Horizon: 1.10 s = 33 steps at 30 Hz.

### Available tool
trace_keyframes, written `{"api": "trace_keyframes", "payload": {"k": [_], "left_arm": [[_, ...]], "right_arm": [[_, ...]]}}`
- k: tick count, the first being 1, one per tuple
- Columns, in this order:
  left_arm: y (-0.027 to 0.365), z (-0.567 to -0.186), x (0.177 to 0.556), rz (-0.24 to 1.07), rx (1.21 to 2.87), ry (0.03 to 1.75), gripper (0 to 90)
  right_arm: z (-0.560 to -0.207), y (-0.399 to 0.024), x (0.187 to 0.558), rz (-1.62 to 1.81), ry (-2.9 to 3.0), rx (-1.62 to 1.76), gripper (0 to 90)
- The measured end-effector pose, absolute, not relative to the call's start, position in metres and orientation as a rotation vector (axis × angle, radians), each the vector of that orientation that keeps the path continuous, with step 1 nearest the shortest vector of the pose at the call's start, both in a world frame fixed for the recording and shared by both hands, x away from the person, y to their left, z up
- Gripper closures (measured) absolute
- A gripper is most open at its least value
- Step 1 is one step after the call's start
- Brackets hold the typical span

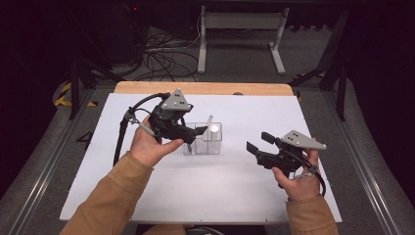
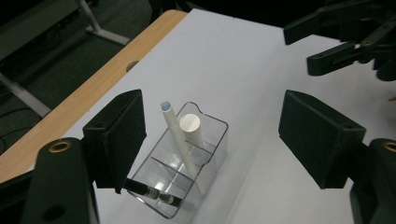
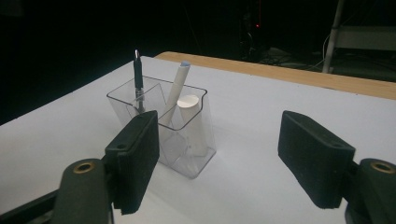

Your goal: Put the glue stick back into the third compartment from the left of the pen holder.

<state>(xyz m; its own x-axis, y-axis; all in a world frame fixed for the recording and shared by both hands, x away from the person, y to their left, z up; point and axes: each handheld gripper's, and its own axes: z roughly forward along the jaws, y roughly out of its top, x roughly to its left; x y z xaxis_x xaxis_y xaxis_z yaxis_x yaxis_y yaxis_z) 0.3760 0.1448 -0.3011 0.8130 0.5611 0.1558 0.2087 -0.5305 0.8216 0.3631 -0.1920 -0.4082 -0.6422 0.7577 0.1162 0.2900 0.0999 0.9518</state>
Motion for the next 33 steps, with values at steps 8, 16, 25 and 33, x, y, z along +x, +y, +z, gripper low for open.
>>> {"api": "trace_keyframes", "payload": {"k": [8, 16, 25, 33], "left_arm": [[0.168, -0.303, 0.356, 0.505, 2.038, 0.554, 22.4], [0.201, -0.322, 0.340, 0.519, 1.892, 0.599, 20.9], [0.231, -0.355, 0.323, 0.588, 1.824, 0.658, 15.8], [0.245, -0.388, 0.306, 0.639, 1.778, 0.700, 13.9]], "right_arm": [[-0.408, -0.188, 0.365, 1.562, 1.990, 1.012, 30.3], [-0.410, -0.189, 0.361, 1.549, 1.994, 0.995, 29.8], [-0.416, -0.191, 0.353, 1.517, 2.004, 0.977, 28.7], [-0.423, -0.198, 0.348, 1.502, 2.009, 1.000, 28.5]]}}
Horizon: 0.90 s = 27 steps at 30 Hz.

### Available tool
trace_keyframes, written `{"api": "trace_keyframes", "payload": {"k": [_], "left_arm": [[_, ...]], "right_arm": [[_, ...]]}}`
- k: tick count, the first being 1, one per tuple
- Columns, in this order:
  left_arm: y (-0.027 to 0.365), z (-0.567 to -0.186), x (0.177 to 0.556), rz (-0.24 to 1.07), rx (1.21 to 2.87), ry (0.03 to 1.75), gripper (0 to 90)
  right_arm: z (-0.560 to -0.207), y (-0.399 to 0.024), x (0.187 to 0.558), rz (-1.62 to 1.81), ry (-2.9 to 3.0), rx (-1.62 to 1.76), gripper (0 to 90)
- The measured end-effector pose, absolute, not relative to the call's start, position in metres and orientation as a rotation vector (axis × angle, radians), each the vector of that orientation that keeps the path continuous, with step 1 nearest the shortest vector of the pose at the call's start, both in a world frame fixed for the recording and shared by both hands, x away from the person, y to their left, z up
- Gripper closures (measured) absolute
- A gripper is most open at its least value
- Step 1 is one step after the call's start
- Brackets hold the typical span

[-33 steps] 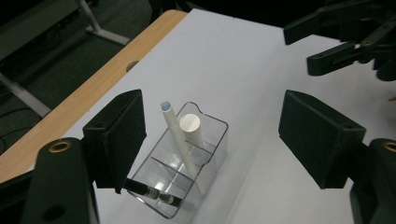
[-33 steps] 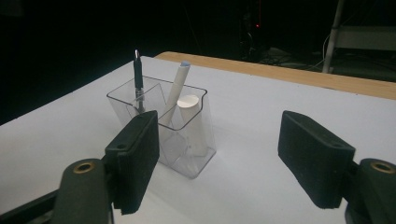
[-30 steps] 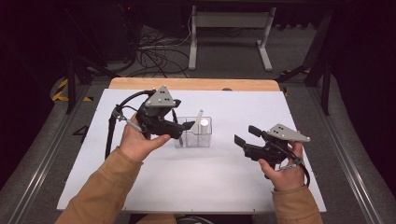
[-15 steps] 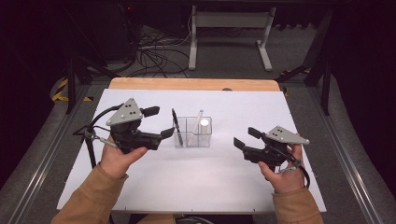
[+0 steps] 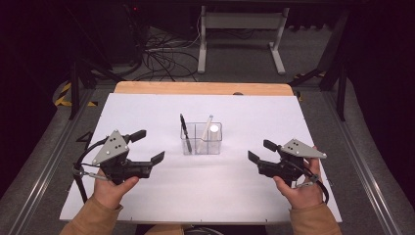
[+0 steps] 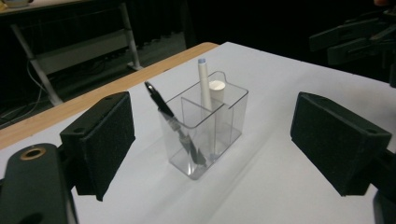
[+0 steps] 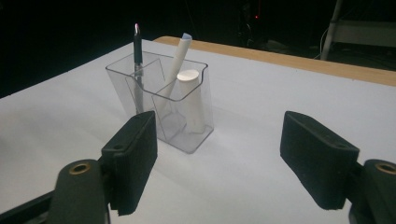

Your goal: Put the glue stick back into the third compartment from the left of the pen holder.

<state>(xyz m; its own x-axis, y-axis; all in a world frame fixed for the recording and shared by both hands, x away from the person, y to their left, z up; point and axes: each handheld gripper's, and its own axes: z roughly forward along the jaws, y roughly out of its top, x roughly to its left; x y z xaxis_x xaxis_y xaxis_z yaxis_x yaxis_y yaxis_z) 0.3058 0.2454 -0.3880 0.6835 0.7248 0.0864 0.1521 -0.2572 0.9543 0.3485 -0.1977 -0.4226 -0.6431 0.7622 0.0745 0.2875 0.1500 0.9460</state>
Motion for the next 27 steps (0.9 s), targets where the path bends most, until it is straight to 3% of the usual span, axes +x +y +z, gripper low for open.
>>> {"api": "trace_keyframes", "payload": {"k": [3, 11, 16, 27], "left_arm": [[0.251, -0.400, 0.304, 0.673, 1.785, 0.733, 12.2], [0.274, -0.432, 0.301, 0.598, 1.728, 0.797, 10.9], [0.284, -0.454, 0.295, 0.662, 1.749, 0.817, 10.6], [0.293, -0.457, 0.296, 0.609, 1.711, 0.825, 9.7]], "right_arm": [[-0.426, -0.200, 0.347, 1.493, 2.017, 1.004, 28.5], [-0.431, -0.204, 0.344, 1.499, 2.014, 1.014, 28.5], [-0.432, -0.207, 0.344, 1.519, 2.017, 1.021, 28.2], [-0.432, -0.206, 0.345, 1.513, 2.022, 1.010, 28.0]]}}
